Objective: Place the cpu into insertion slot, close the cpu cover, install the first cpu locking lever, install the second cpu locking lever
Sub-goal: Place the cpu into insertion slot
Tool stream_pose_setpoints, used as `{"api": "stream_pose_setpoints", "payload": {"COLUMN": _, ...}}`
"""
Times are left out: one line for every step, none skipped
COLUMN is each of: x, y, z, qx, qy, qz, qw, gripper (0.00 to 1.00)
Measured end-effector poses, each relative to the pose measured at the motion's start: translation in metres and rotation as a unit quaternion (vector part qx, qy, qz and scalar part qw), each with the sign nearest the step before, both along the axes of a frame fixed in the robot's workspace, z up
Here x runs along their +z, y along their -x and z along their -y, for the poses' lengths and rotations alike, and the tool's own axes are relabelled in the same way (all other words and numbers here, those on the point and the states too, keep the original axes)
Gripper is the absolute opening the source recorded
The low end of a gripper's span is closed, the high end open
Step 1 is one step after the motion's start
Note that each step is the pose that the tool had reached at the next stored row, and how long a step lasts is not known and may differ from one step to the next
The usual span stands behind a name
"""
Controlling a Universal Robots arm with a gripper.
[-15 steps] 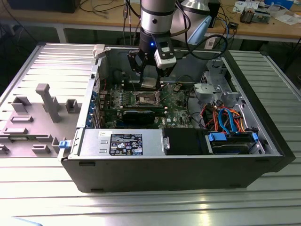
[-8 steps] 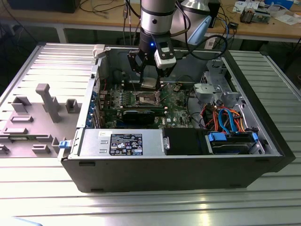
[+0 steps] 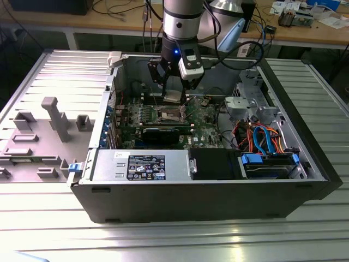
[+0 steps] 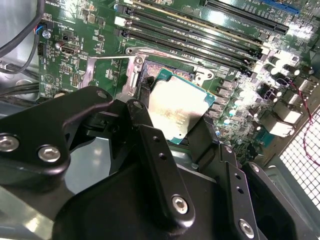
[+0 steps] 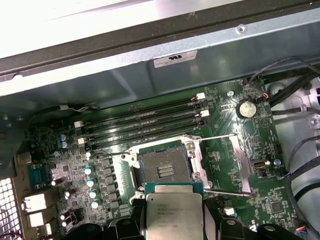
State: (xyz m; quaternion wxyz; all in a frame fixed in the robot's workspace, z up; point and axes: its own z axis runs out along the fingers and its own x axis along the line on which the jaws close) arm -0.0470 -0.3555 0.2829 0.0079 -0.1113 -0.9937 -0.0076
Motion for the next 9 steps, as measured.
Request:
{"api": "stream_pose_setpoints", "payload": {"x": 0.0, "y": 0.0, "z": 0.0, "qx": -0.001, "qy": 0.0, "qz": 0.0, "qw": 1.0, "gripper": 0.55}}
{"api": "stream_pose_setpoints", "payload": {"x": -0.0001, "y": 0.0, "z": 0.0, "qx": -0.001, "qy": 0.0, "qz": 0.0, "qw": 1.0, "gripper": 0.55}}
{"api": "stream_pose_setpoints", "payload": {"x": -0.0001, "y": 0.0, "z": 0.0, "qx": -0.002, "qy": 0.0, "qz": 0.0, "qw": 1.0, "gripper": 0.55}}
{"api": "stream_pose_setpoints", "payload": {"x": -0.0002, "y": 0.0, "z": 0.0, "qx": -0.003, "qy": 0.0, "qz": 0.0, "qw": 0.99999, "gripper": 0.55}}
{"api": "stream_pose_setpoints", "payload": {"x": -0.0002, "y": 0.0, "z": 0.0, "qx": -0.004, "qy": 0.0, "qz": 0.0, "qw": 0.99999, "gripper": 0.55}}
{"api": "stream_pose_setpoints", "payload": {"x": -0.0002, "y": 0.0, "z": 0.0, "qx": -0.005, "qy": 0.0, "qz": 0.0, "qw": 0.99999, "gripper": 0.55}}
{"api": "stream_pose_setpoints", "payload": {"x": -0.0003, "y": 0.0, "z": 0.0, "qx": -0.006, "qy": 0.0, "qz": 0.0, "qw": 0.99998, "gripper": 0.55}}
{"api": "stream_pose_setpoints", "payload": {"x": -0.0003, "y": 0.0, "z": 0.0, "qx": -0.008, "qy": 0.0, "qz": 0.0, "qw": 0.99997, "gripper": 0.55}}
{"api": "stream_pose_setpoints", "payload": {"x": -0.0003, "y": 0.0, "z": 0.0, "qx": -0.008, "qy": 0.0, "qz": 0.0, "qw": 0.99997, "gripper": 0.55}}
